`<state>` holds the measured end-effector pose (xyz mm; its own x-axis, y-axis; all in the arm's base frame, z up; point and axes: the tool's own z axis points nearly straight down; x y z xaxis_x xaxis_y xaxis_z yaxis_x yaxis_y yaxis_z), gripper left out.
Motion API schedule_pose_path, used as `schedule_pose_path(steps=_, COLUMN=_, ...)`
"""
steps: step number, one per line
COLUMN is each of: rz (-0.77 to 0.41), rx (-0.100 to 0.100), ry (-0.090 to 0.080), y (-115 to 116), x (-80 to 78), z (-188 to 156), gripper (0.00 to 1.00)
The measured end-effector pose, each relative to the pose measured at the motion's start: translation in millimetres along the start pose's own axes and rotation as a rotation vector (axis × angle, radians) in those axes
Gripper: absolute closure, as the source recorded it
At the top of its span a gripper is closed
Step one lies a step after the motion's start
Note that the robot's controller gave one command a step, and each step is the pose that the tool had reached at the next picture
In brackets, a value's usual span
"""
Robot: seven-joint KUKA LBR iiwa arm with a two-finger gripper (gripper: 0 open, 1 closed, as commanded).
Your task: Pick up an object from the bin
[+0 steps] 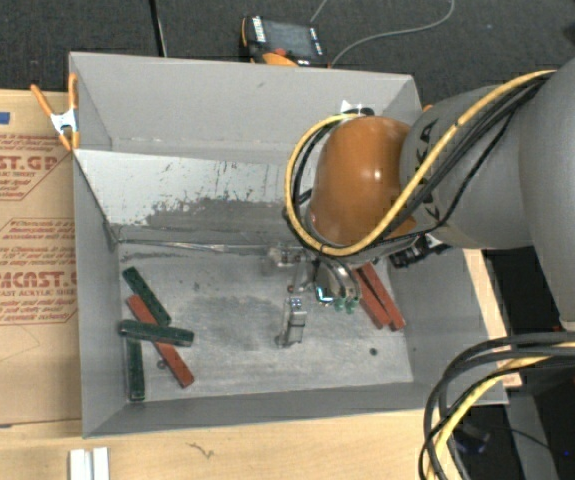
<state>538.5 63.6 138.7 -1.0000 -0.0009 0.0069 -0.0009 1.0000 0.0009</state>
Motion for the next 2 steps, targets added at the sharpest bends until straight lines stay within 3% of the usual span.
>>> schedule_pose_path(steps=1, rz=-0.142, rx=-0.003, ry=-0.012, y=105.8, x=-41.3, z=-7.1, gripper=0.00)
schedule_pose_path(steps=2, rz=-0.549, rx=0.001, ry=-0.008, y=156.4, x=-19.4, z=69.4, gripper=0.00)
